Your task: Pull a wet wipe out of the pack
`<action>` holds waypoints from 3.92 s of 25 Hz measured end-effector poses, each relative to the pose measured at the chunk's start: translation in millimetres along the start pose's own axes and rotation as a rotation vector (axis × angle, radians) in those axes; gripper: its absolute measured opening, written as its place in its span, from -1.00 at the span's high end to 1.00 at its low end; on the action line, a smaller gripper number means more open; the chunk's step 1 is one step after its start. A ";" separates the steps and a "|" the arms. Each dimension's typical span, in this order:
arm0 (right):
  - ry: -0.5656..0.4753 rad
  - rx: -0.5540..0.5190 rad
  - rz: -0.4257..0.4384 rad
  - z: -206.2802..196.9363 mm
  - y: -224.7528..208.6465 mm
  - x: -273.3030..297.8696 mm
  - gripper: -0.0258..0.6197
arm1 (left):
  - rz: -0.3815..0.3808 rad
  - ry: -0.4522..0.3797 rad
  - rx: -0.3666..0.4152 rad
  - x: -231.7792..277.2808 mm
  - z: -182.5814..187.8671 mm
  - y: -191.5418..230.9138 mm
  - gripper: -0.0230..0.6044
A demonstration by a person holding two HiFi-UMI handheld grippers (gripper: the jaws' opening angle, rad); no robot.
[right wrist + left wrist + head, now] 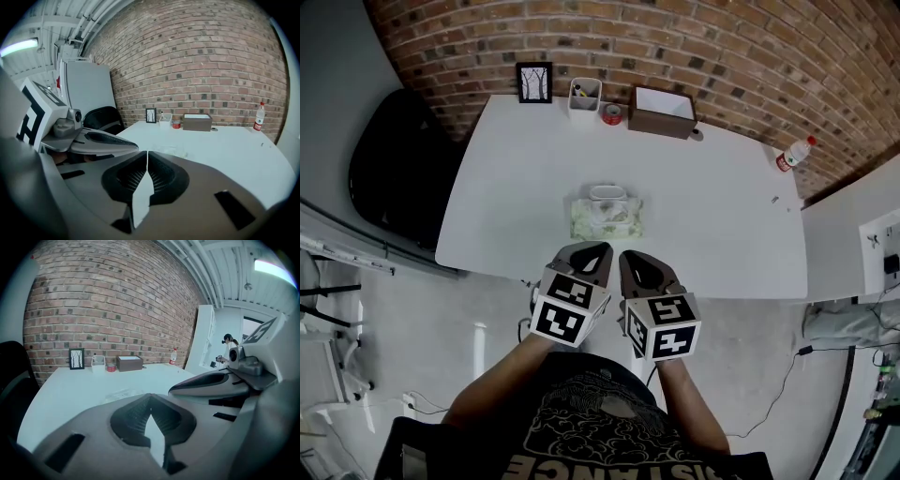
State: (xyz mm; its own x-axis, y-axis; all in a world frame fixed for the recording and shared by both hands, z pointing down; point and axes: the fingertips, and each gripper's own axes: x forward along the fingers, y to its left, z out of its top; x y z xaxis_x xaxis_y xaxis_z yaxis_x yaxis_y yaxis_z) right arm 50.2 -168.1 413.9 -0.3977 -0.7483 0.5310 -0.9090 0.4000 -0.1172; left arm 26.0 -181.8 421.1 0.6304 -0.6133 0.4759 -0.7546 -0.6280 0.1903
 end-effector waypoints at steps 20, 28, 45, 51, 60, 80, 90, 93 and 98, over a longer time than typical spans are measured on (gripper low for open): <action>-0.004 0.049 -0.052 3.8 -8.4 41.8 0.86 | -0.023 -0.015 0.031 19.0 2.2 30.6 0.89; 0.009 0.054 -0.024 3.7 -26.8 65.5 0.86 | 0.023 -0.010 0.023 39.8 3.9 44.0 0.89; 0.081 0.091 0.037 -7.2 -56.0 108.2 0.85 | 0.105 0.011 -0.009 73.5 13.1 71.3 0.89; 0.096 0.111 0.059 -11.0 -64.0 118.7 0.85 | 0.128 0.027 -0.015 80.8 14.6 79.2 0.89; 0.124 0.144 0.098 -17.2 -70.8 130.1 0.69 | 0.146 0.042 -0.022 90.8 17.2 86.1 0.89; 0.160 0.126 0.125 -19.3 -64.9 138.1 0.87 | 0.154 0.046 -0.038 86.7 14.0 95.1 0.89; 0.119 0.114 0.096 -7.1 -63.8 129.2 0.87 | 0.140 0.030 -0.022 80.0 15.1 90.9 0.89; 0.109 0.111 0.089 -3.8 -62.6 125.6 0.87 | 0.136 0.026 -0.019 77.1 16.0 89.0 0.89; 0.092 0.106 0.068 0.8 -59.5 121.7 0.87 | 0.126 0.017 -0.012 70.9 16.5 88.0 0.89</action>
State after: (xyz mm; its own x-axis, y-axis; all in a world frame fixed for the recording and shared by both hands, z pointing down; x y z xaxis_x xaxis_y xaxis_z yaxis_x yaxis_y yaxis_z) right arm 55.8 -283.4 484.7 -0.4499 -0.6676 0.5932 -0.8904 0.3863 -0.2406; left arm 7.4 -288.5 457.4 0.5278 -0.6787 0.5107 -0.8296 -0.5407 0.1389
